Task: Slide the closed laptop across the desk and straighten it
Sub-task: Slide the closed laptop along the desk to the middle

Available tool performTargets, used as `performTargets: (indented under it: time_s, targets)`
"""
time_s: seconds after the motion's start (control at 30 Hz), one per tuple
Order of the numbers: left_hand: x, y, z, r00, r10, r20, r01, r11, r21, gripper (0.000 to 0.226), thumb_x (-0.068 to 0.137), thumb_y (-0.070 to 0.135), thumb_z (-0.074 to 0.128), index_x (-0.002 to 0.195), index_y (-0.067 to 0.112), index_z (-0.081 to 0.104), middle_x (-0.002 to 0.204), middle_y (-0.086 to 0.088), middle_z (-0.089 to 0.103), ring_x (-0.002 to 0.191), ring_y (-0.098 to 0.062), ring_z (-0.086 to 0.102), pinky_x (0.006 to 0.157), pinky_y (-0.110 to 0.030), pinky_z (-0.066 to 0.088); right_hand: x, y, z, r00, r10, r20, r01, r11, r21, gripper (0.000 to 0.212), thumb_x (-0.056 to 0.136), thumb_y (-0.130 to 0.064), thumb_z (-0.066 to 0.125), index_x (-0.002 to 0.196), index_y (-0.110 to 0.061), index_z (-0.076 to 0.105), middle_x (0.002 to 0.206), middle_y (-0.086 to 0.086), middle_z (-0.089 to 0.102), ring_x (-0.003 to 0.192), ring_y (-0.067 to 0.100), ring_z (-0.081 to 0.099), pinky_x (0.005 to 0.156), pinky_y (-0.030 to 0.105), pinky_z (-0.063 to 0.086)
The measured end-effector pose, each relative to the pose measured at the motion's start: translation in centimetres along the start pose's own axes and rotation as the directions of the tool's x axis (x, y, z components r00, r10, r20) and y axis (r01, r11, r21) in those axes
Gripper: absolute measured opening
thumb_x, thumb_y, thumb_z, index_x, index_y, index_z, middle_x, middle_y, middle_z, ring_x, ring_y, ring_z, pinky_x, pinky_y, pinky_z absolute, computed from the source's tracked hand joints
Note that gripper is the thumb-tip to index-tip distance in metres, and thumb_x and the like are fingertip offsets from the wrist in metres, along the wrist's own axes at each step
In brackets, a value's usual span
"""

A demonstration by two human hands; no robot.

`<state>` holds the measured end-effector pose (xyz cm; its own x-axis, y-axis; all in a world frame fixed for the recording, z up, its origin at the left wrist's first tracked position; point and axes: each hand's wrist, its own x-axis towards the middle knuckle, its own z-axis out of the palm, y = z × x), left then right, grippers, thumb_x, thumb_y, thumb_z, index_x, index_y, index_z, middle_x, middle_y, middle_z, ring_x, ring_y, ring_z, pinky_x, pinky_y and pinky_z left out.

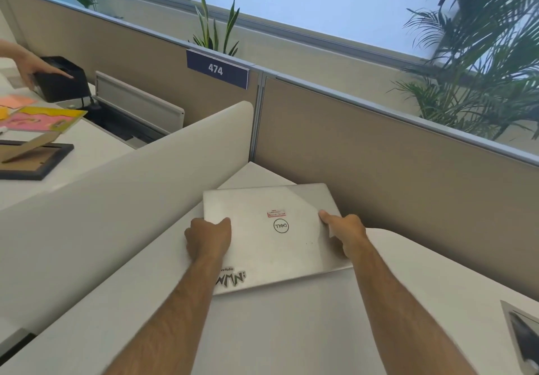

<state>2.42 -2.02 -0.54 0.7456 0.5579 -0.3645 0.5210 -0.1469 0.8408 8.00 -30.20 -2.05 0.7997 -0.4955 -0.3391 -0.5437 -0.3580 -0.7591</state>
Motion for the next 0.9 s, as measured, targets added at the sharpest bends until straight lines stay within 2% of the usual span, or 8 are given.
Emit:
performTargets:
  time_s: [0.13, 0.3, 0.37, 0.47, 0.57, 0.7, 0.8, 0.9]
  targets:
    - [-2.0, -0.7, -1.2, 1.0, -0.01, 0.016, 0.01, 1.0, -0.026, 0.035, 0.081, 0.025, 0.069, 0.104, -0.001, 0.069, 0.106, -0.019, 0.073, 0.092, -0.038, 0.067, 0.072, -0.034, 0.047, -2.2, 1.0, -1.0, 1.0, 0.01, -0.001, -0.01, 1.0, -0.005, 0.059, 0.076, -0.054, 0.077, 0.106, -0.006, 0.062, 0.077, 0.001, 0.063, 0.099, 0.032, 0.06, 0.099, 0.044, 0.051]
    - [-4.7, -1.9, -3.1, 0.999, -0.005, 0.054, 0.004, 1.0, 0.023, 0.029, 0.075, 0.03, 0.073, 0.092, 0.006, 0.071, 0.091, -0.013, 0.074, 0.085, -0.035, 0.069, 0.074, -0.035, 0.054, -5.8, 2.3, -3.0, 0.999, 0.029, -0.033, -0.03, 0.999, -0.037, 0.052, 0.075, -0.055, 0.075, 0.076, -0.005, 0.06, 0.073, 0.005, 0.064, 0.1, 0.035, 0.063, 0.095, 0.044, 0.052]
    - [-5.9, -2.4, -3.9, 0.997, 0.012, 0.078, -0.016, 0.999, 0.052, 0.03, 0.073, 0.034, 0.075, 0.088, 0.009, 0.072, 0.089, -0.01, 0.075, 0.081, -0.033, 0.069, 0.069, -0.033, 0.05, -7.3, 3.1, -4.0, 0.998, 0.037, -0.042, -0.039, 0.998, -0.046, 0.05, 0.075, -0.055, 0.074, 0.074, -0.007, 0.061, 0.07, 0.005, 0.066, 0.097, 0.035, 0.064, 0.094, 0.045, 0.053]
    - [-7.7, -3.0, -4.9, 0.993, 0.02, 0.113, -0.031, 0.995, 0.097, 0.03, 0.07, 0.037, 0.078, 0.082, 0.011, 0.069, 0.086, -0.009, 0.075, 0.074, -0.03, 0.067, 0.063, -0.032, 0.046, -9.3, 4.3, -5.6, 0.997, 0.049, -0.053, -0.052, 0.997, -0.054, 0.051, 0.074, -0.057, 0.073, 0.081, -0.008, 0.061, 0.08, 0.007, 0.069, 0.099, 0.035, 0.063, 0.095, 0.047, 0.053]
    - [-9.9, -3.4, -5.8, 0.99, 0.016, 0.143, -0.036, 0.99, 0.133, 0.041, 0.066, 0.039, 0.082, 0.088, 0.008, 0.069, 0.09, -0.011, 0.075, 0.08, -0.032, 0.069, 0.066, -0.034, 0.049, -11.4, 5.5, -7.5, 0.995, 0.065, -0.07, -0.069, 0.995, -0.067, 0.059, 0.074, -0.059, 0.073, 0.095, -0.007, 0.057, 0.093, 0.006, 0.065, 0.106, 0.036, 0.061, 0.097, 0.048, 0.052]
    - [-12.7, -3.9, -6.6, 0.982, 0.035, 0.186, -0.068, 0.983, 0.173, 0.049, 0.062, 0.044, 0.083, 0.09, 0.007, 0.069, 0.091, -0.012, 0.075, 0.082, -0.033, 0.07, 0.068, -0.035, 0.052, -14.2, 7.1, -10.1, 0.993, 0.077, -0.09, -0.084, 0.994, -0.076, 0.062, 0.073, -0.06, 0.072, 0.105, -0.009, 0.057, 0.08, 0.0, 0.057, 0.107, 0.036, 0.059, 0.097, 0.047, 0.052]
    - [-14.6, -4.3, -7.1, 0.977, 0.047, 0.208, -0.09, 0.975, 0.202, 0.049, 0.063, 0.049, 0.08, 0.087, 0.007, 0.07, 0.088, -0.012, 0.074, 0.077, -0.032, 0.071, 0.074, -0.038, 0.06, -16.1, 8.6, -12.1, 0.988, 0.096, -0.123, -0.105, 0.992, -0.066, 0.071, 0.073, -0.06, 0.072, 0.117, -0.007, 0.059, 0.102, 0.007, 0.062, 0.113, 0.037, 0.059, 0.097, 0.046, 0.051]
    - [-16.8, -4.7, -7.5, 0.97, 0.074, 0.231, -0.125, 0.969, 0.215, 0.046, 0.066, 0.051, 0.079, 0.081, 0.008, 0.07, 0.08, -0.01, 0.075, 0.064, -0.029, 0.072, 0.067, -0.036, 0.061, -18.1, 10.9, -14.0, 0.982, 0.125, -0.138, -0.133, 0.99, -0.05, 0.075, 0.072, -0.061, 0.072, 0.121, -0.006, 0.058, 0.116, 0.011, 0.064, 0.115, 0.037, 0.058, 0.099, 0.046, 0.05]
